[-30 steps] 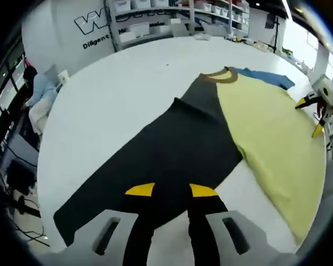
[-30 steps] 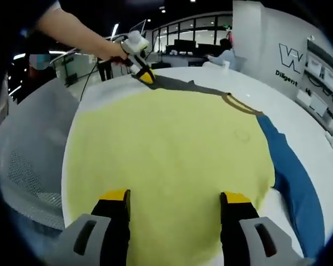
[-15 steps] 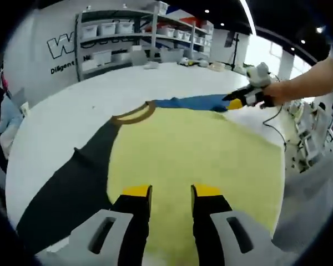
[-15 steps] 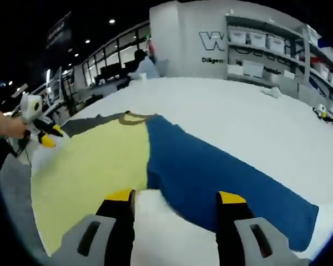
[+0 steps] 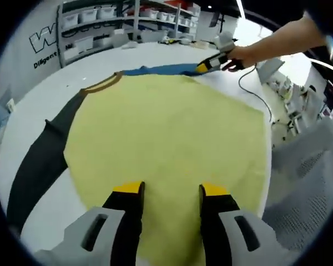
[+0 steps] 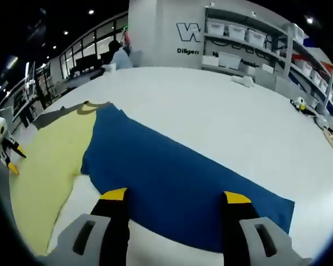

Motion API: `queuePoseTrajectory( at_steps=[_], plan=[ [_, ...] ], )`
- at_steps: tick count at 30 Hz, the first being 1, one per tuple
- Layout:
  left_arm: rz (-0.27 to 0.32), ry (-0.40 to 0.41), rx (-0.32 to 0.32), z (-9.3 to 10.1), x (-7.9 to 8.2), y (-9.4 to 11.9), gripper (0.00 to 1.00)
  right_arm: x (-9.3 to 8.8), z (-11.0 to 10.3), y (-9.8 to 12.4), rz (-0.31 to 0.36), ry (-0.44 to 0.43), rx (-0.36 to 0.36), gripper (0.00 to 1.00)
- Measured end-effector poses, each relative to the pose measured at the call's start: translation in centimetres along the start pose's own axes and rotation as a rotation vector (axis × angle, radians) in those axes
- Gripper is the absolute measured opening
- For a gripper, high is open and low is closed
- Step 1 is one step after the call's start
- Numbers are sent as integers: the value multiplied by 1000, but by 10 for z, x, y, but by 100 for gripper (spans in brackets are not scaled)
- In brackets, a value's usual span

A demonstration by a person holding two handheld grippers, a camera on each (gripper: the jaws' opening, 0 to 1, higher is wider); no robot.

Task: Fold the garment on the visible template until the final outline fits inside the template.

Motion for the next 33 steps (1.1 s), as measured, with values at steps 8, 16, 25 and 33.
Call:
queuePoseTrajectory(
  at_steps=[8,16,25,33],
  plan=[
    [12,14,14,-2,0,1,41,6,-2,0,-25,35,68,67],
    [14,75,49,-7,-1,7,41,-9,21,16,-37,2,5,61],
    [18,74,72,-7,-8,8,42,-21,47,21,-10,-56,-45,65],
    [26,105,75,-5,-7,8,45,-21,56,25,-46,-102,-87,60]
  ],
)
Point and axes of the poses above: the point that each gripper's makers call its tool centre point, and the gripper's own axes: y roughly backward along the fingers, z roughly to its right, x roughly out of its top, the point moved 7 cm from there along y, roughly backward along the fingers, and after that the axes turned 2 degrees about -x, right-handed, at the moved point
